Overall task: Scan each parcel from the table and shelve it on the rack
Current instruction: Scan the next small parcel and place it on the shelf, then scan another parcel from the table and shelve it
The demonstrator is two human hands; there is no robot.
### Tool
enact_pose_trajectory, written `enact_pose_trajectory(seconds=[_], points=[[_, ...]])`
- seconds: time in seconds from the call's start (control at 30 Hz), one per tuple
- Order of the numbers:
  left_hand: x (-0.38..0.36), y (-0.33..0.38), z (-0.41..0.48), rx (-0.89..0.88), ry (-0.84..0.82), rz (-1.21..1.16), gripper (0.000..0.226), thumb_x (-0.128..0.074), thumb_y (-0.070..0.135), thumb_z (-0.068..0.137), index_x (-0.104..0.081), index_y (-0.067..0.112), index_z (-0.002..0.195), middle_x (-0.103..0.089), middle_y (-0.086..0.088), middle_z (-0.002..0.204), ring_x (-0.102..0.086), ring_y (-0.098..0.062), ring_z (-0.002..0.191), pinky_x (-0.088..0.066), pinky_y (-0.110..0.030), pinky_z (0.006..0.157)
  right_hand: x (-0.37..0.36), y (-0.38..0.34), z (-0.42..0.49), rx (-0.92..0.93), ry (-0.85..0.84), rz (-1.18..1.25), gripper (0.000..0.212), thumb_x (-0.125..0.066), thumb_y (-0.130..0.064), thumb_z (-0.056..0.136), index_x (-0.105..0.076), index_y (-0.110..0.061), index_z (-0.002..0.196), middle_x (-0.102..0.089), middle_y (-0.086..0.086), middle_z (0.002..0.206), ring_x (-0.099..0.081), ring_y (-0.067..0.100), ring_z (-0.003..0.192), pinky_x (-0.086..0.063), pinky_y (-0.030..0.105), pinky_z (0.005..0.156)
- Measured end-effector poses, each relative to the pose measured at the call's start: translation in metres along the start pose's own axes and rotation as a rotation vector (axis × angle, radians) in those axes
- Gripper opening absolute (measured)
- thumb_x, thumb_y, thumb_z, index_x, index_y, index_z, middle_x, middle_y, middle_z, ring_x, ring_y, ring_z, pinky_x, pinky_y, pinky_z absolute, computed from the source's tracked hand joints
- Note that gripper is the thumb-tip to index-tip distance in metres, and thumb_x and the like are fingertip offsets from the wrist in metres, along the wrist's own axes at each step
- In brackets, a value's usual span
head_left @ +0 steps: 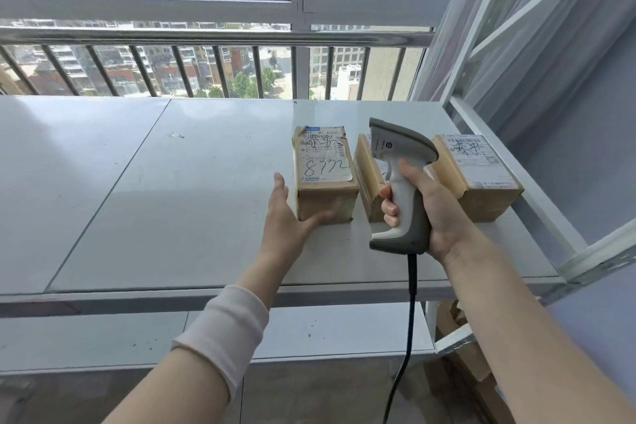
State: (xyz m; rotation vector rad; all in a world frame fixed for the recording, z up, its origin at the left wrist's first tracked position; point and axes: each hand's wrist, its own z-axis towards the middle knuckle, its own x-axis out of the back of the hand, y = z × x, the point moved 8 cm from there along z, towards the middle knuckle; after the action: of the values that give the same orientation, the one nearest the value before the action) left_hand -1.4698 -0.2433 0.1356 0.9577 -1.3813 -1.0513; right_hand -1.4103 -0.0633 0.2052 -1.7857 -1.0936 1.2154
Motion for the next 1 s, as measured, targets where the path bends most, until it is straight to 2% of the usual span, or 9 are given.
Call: enact_pose_trajectory(seconds=[0.1,0.23,0.33,0.4,0.5,0.63,0.77,0.83,1.0], points=[[0.015,0.001,-0.019,0.003,0.066,-0.023,0.111,-0.078,0.025,0.072,-0.002,0.005,0.151,-0.014,-0.009,0.159,-0.022,-0.017,0.144,-0.026,-0.031,0.115,-0.005,0.007,-0.003,-0.008,-0.019,-0.031,0.043,-0.055,-0.038,0.091,-0.066,-0.01,0.059,-0.053,0.006,0.063,-0.046,0.013,0.046,-0.039,0.021,0.041],[0.043,0.011,-0.047,-0.053,0.215,-0.113,0.09,-0.072,0.022,0.079,-0.018,0.004,0.148,-0.03,-0.008,0.152,-0.037,-0.018,0.136,-0.036,-0.026,0.108,-0.012,0.016,-0.017,-0.026,-0.015,-0.066,0.044,-0.054,-0.04,0.091,-0.06,-0.004,0.067,-0.05,0.004,0.054,-0.045,0.014,0.045,-0.04,0.021,0.041],[0.054,0.021,-0.073,-0.104,0.276,-0.173,0.059,-0.065,0.021,0.086,-0.038,0.004,0.136,-0.049,-0.004,0.133,-0.054,-0.013,0.116,-0.047,-0.012,0.087,-0.013,0.025,-0.047,0.003,0.027,-0.064,0.043,-0.053,-0.039,0.092,-0.059,-0.004,0.068,-0.05,0.007,0.058,-0.045,0.014,0.046,-0.04,0.021,0.04],[0.054,0.029,-0.092,-0.122,0.263,-0.206,0.042,-0.061,0.021,0.09,-0.046,0.007,0.126,-0.054,-0.001,0.122,-0.057,-0.008,0.101,-0.046,-0.004,0.074,-0.013,0.031,-0.076,0.028,0.058,-0.068,0.041,-0.052,-0.038,0.093,-0.058,-0.003,0.072,-0.051,0.006,0.056,-0.046,0.013,0.045,-0.04,0.021,0.039],[0.039,0.036,-0.122,-0.136,0.154,-0.248,0.022,-0.057,0.024,0.093,-0.049,0.016,0.112,-0.058,0.002,0.11,-0.058,-0.009,0.095,-0.047,-0.01,0.074,-0.008,0.042,-0.124,0.063,0.13,-0.04,0.039,-0.051,-0.038,0.093,-0.055,-0.002,0.079,-0.053,0.003,0.05,-0.047,0.012,0.043,-0.04,0.02,0.04],[-0.003,0.033,-0.173,-0.079,-0.092,-0.277,0.016,-0.052,0.026,0.096,-0.051,0.016,0.109,-0.06,0.0,0.105,-0.057,-0.014,0.098,-0.046,-0.016,0.078,0.01,0.069,-0.193,0.049,0.278,0.0,0.046,-0.054,-0.042,0.09,-0.059,-0.004,0.066,-0.05,0.004,0.048,-0.046,0.012,0.039,-0.04,0.019,0.039],[-0.054,0.026,-0.241,0.019,-0.321,-0.236,0.014,-0.049,0.027,0.097,-0.049,0.017,0.106,-0.058,-0.002,0.108,-0.058,-0.02,0.106,-0.047,-0.039,0.096,0.036,0.09,-0.28,0.053,0.434,0.066,0.041,-0.055,-0.041,0.09,-0.057,-0.005,0.071,-0.052,0.006,0.052,-0.045,0.013,0.039,-0.04,0.02,0.038],[-0.079,0.033,-0.279,0.026,-0.418,-0.218,0.015,-0.047,0.028,0.098,-0.049,0.016,0.107,-0.059,-0.004,0.111,-0.058,-0.019,0.106,-0.047,-0.038,0.095,0.054,0.097,-0.33,0.082,0.53,0.11,0.037,-0.055,-0.038,0.092,-0.054,-0.004,0.077,-0.053,0.006,0.051,-0.044,0.013,0.038,-0.039,0.018,0.038],[-0.144,0.061,-0.389,-0.026,-0.663,-0.172,0.026,-0.047,0.032,0.098,-0.051,0.014,0.117,-0.057,0.002,0.107,-0.055,-0.014,0.101,-0.041,-0.025,0.082,0.101,0.119,-0.458,0.166,0.731,0.185,0.038,-0.055,-0.037,0.092,-0.054,-0.003,0.077,-0.053,0.005,0.049,-0.044,0.014,0.039,-0.038,0.019,0.038]])
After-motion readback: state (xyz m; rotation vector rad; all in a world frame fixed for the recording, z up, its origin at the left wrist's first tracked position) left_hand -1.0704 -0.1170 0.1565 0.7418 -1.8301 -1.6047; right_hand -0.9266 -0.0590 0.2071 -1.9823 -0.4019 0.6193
